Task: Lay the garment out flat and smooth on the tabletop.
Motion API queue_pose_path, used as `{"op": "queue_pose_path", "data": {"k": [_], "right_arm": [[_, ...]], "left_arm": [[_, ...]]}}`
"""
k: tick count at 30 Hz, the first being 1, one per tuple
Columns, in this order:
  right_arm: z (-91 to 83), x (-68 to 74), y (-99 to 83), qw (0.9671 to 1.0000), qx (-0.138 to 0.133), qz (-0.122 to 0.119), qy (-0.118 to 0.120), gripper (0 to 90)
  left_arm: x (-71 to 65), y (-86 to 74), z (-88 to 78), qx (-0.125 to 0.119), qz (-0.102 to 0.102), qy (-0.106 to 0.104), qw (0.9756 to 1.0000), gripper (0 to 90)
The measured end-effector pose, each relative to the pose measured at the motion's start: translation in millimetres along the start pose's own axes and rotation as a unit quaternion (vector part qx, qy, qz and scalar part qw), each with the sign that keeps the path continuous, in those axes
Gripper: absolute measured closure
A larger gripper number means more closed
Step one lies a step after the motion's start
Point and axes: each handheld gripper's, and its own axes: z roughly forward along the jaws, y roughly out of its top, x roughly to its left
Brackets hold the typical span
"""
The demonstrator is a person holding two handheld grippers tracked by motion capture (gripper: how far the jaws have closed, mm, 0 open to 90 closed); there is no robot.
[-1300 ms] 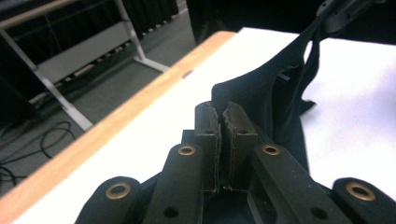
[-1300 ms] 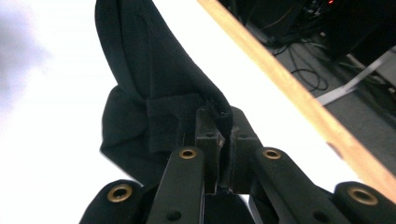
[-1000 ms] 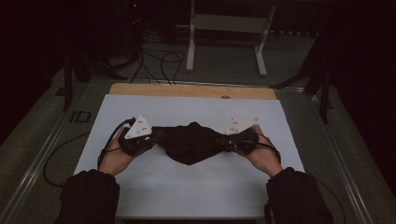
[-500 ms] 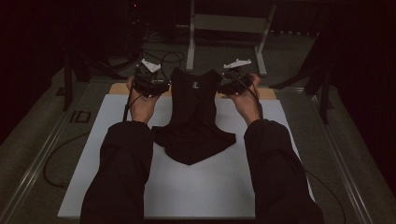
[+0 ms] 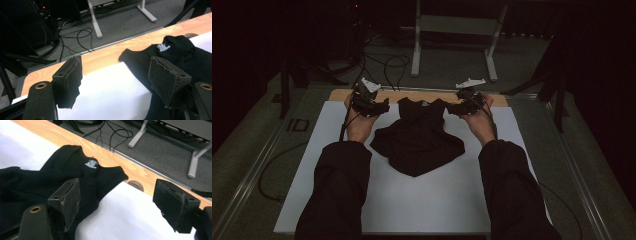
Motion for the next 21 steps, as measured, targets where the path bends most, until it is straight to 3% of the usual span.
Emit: {"op": "queue_pose_path", "data": {"k": [4,6,7,11,21], "right_arm": [[-3.3,2.3,-2.7,0.9999,-0.005,0.003,0.011,21.8],[-3.8,3.8,-4.0,0.9999,-0.005,0.003,0.014,21.8],[-3.8,3.8,-4.0,0.9999,-0.005,0.003,0.014,21.8],[-3.1,11.8,-12.8,0.9993,-0.007,0.006,0.035,21.4],[-3.5,20.7,-30.3,0.9981,-0.012,0.011,0.060,21.3]], "left_arm": [[-1.5,-6.1,-0.6,0.000,-0.006,-0.021,0.9998,26.8],[-1.5,-6.1,-0.6,0.000,-0.006,-0.021,0.9998,26.5],[-3.0,-12.5,1.3,0.006,-0.009,-0.032,0.9994,26.5],[-6.4,-18.4,2.6,0.007,-0.011,-0.047,0.9988,23.8],[-28.7,-28.8,9.3,0.014,0.006,-0.109,0.9940,20.8]]}}
